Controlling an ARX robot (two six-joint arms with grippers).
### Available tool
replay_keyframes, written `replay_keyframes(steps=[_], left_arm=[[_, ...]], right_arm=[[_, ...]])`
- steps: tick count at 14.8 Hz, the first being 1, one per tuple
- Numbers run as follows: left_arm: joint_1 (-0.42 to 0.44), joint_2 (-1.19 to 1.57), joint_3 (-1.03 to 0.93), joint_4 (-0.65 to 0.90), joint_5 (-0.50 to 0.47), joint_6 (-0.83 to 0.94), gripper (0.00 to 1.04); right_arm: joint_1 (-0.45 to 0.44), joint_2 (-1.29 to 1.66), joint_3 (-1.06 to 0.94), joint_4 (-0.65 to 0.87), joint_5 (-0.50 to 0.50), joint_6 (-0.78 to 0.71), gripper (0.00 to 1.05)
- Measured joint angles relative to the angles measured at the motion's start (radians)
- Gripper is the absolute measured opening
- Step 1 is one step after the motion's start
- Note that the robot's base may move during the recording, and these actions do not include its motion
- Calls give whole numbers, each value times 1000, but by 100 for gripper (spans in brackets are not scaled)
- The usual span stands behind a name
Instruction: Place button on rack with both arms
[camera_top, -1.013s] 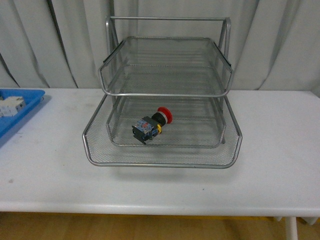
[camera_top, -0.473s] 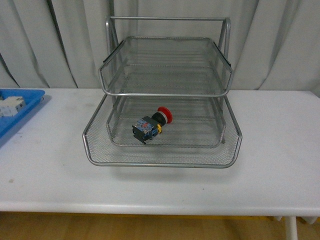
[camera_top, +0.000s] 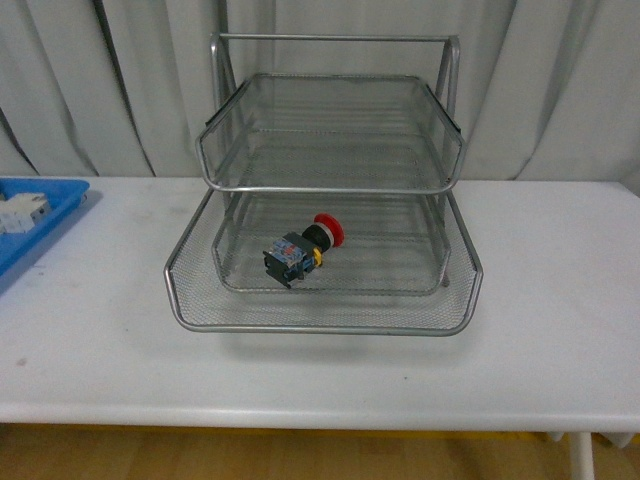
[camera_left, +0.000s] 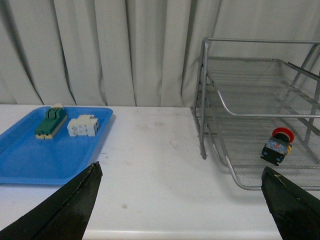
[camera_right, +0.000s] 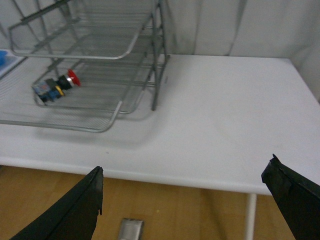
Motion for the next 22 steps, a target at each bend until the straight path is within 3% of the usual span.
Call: replay_keyframes(steps=[2,4,8,12,17,21,22], left_arm=[[0,0,0,-1,1,0,98],[0,0,0,0,0,0,98],[0,0,0,0,0,0,98],[0,0,0,0,1,0,98],[0,0,0,0,0,0,98],[0,0,0,0,0,0,98],[0,0,0,-1,0,0,98]], right_arm=[[11,268,120,117,-47,32,98],[99,612,213,222,-31,67,98],[280,1148,358,381,34,184,49],[470,1459,498,499,142,296,2],[625,1736,695,557,280,339,2],[642,1858,901,496,343,287,2],[621,1903,1032,439,365,263,2]])
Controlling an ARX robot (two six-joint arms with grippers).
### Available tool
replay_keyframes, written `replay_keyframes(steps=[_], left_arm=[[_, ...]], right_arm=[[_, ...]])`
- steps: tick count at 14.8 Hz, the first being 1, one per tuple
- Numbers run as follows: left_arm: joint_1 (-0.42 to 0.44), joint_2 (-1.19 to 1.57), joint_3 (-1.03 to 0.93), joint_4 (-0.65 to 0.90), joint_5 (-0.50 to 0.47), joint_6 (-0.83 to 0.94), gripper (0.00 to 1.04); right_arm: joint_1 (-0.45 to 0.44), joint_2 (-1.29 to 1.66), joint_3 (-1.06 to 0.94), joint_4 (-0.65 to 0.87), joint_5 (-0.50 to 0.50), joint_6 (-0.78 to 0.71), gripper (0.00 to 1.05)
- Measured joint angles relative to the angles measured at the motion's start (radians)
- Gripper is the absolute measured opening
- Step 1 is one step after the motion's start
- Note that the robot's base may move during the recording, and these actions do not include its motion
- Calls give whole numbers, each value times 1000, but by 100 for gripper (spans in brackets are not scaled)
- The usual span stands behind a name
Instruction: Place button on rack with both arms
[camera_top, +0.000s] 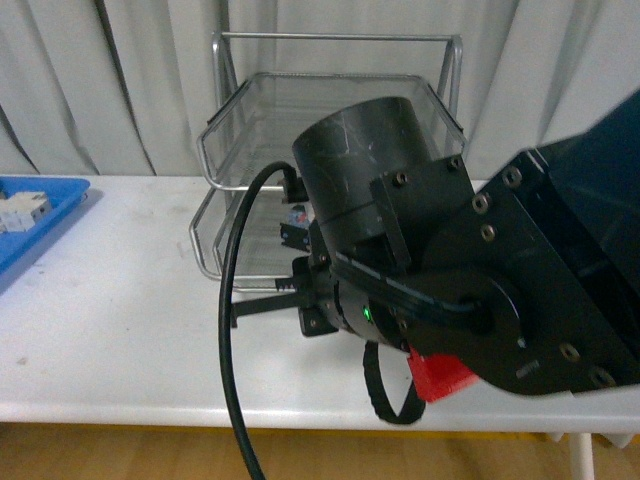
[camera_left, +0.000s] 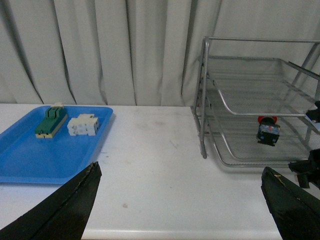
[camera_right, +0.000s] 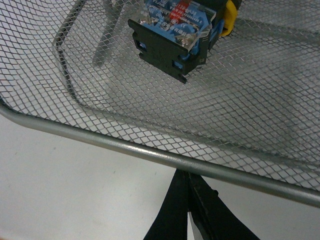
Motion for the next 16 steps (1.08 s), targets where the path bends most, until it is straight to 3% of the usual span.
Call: replay_keyframes(steps=[2,9,12,16], left_arm=[[0,0,0,0,0,0,98],[0,0,0,0,0,0,98],[0,0,0,0,0,0,98],[0,0,0,0,0,0,98]], right_arm=[[-53,120,190,-101,26,-14,2],[-85,152,261,-90,26,-33,2],[-83,14,62,9,-40,-28,2],[-98,-388,-324,134,-82,6,2]])
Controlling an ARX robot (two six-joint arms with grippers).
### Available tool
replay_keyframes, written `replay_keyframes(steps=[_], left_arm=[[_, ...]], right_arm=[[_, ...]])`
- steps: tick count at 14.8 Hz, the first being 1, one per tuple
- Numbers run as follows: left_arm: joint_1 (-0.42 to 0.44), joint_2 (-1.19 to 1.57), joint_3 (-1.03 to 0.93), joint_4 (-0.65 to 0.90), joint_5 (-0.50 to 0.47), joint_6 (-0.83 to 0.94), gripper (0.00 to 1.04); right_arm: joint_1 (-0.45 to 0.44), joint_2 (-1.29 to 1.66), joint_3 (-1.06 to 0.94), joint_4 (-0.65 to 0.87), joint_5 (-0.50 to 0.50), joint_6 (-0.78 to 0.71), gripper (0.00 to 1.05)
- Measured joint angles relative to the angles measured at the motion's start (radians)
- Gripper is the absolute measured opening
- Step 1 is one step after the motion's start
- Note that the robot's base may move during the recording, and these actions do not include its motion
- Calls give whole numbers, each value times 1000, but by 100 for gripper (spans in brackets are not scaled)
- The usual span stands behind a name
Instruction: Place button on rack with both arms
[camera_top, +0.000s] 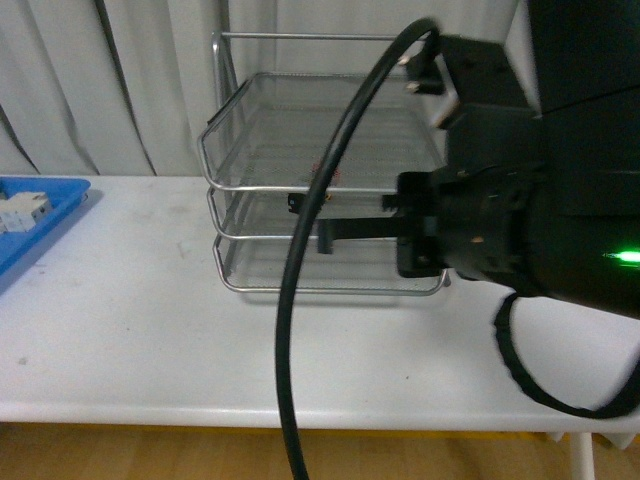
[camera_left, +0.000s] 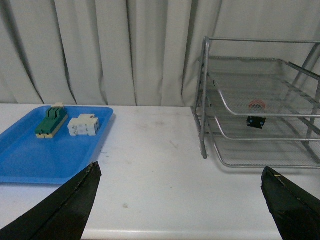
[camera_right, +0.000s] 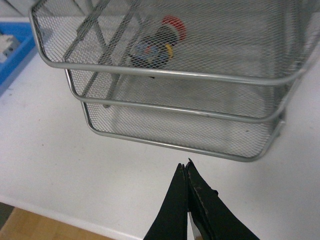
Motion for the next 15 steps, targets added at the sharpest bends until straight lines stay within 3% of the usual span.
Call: replay_keyframes(steps=[1,3,4,5,9,15], left_arm=[[0,0,0,0,0,0,98],[0,0,0,1,3,0,98],[2,0,0,-2,-3,0,98],[2,0,0,1,-2,0,98],[2,0,0,0,0,0,98],[2,0,0,0,0,0,98]], right_arm=[[0,-29,-22,1,1,4,2],[-11,14,-168,431,230,-97,2],[-61,-30,-321,615,292,-163,2],[-109,-106,-386,705,283,-188,2],[-238,-365,-610,666,148,-218,2],[-350,-678,-736,504,35,-218,2]])
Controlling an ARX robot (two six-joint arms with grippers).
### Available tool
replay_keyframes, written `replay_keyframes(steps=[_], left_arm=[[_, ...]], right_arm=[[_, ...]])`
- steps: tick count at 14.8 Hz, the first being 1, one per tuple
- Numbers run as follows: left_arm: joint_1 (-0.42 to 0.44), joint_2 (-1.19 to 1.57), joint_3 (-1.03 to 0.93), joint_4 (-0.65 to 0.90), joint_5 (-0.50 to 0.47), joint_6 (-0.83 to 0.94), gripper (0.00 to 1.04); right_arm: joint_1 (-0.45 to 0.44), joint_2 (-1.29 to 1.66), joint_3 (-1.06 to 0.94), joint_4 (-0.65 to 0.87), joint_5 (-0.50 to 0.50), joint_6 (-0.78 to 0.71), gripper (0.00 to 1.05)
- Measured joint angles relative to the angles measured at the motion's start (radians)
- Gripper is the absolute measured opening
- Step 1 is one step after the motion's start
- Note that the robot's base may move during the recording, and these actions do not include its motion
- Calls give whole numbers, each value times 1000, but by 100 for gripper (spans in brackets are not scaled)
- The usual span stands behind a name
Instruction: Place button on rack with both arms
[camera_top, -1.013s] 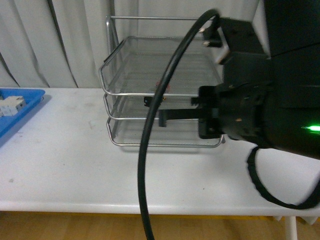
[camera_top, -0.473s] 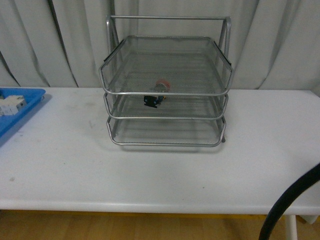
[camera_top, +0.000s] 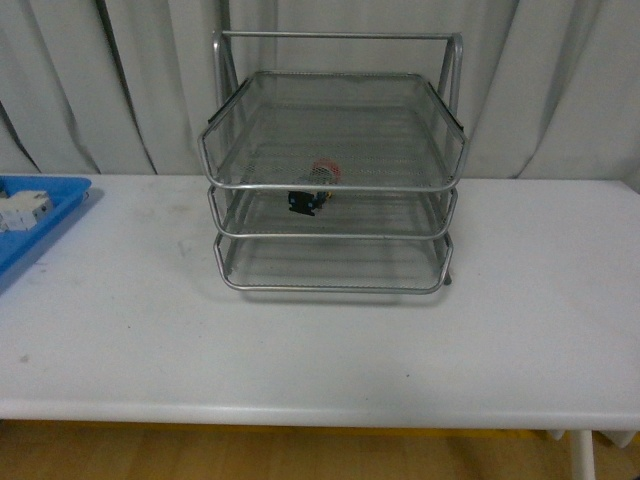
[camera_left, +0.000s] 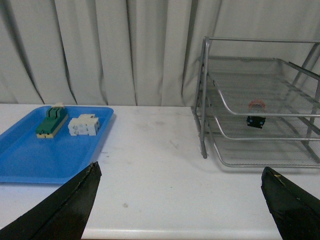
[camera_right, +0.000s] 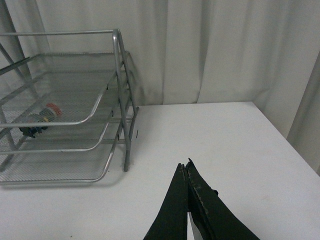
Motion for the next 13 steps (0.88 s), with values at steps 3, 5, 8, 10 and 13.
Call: replay_keyframes(steps=[3,5,8,10,13], left_arm=[[0,0,0,0,0,0,98],[0,0,0,0,0,0,98],[0,0,0,0,0,0,98],[0,0,0,0,0,0,98],[0,0,0,0,0,0,98]], right_arm=[[-31,-115,-26,-79,-25,0,2],[-66,-230,-49,-176,-71,0,2],[-144,-406,-66,-327,-137,0,2],[-144,-540,-66,-448,-137,0,2],[-144,-813,-66,-711,-137,0,2]])
